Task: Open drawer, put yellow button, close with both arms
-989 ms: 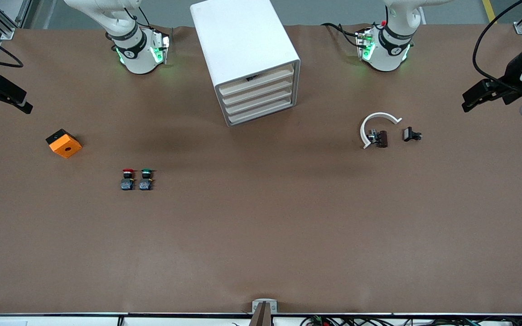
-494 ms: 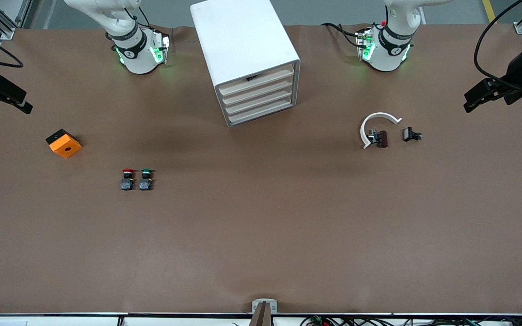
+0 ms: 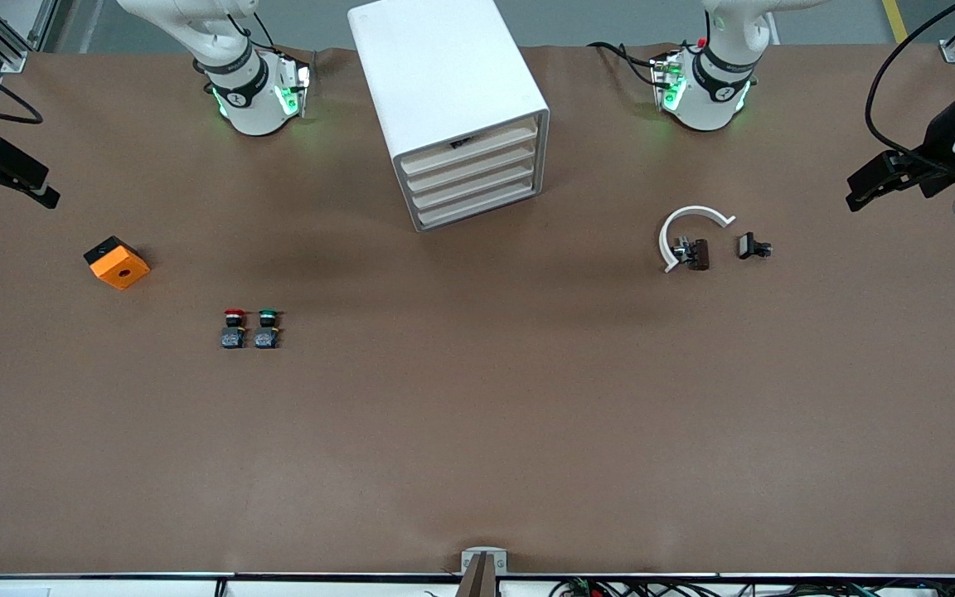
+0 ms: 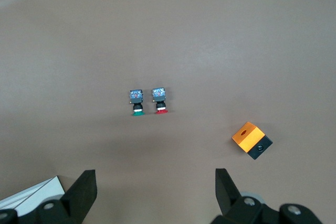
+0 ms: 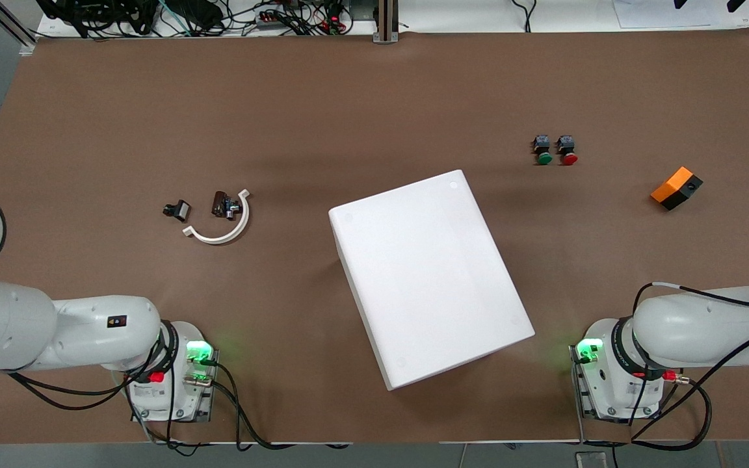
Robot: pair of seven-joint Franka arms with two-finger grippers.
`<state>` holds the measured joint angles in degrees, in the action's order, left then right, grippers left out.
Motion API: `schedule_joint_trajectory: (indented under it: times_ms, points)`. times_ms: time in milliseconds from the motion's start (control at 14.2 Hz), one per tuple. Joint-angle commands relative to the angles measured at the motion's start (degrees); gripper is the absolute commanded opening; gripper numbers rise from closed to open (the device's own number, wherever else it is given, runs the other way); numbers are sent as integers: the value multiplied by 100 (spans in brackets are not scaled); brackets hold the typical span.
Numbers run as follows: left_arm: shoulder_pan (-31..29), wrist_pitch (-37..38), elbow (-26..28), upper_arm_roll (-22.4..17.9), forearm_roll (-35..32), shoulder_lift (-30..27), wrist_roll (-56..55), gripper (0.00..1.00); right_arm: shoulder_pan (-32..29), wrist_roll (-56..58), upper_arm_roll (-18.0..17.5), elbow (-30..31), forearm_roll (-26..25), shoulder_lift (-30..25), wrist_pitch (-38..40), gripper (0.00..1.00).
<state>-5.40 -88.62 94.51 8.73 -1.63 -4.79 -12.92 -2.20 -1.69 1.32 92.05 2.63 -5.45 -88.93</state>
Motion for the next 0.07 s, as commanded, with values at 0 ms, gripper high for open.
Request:
schedule_joint_trajectory:
  times_ms: [0]
  points:
    - [21,99,-134,-30,84,40,114,100,-88,64,-79,-108,-69,44,51,100]
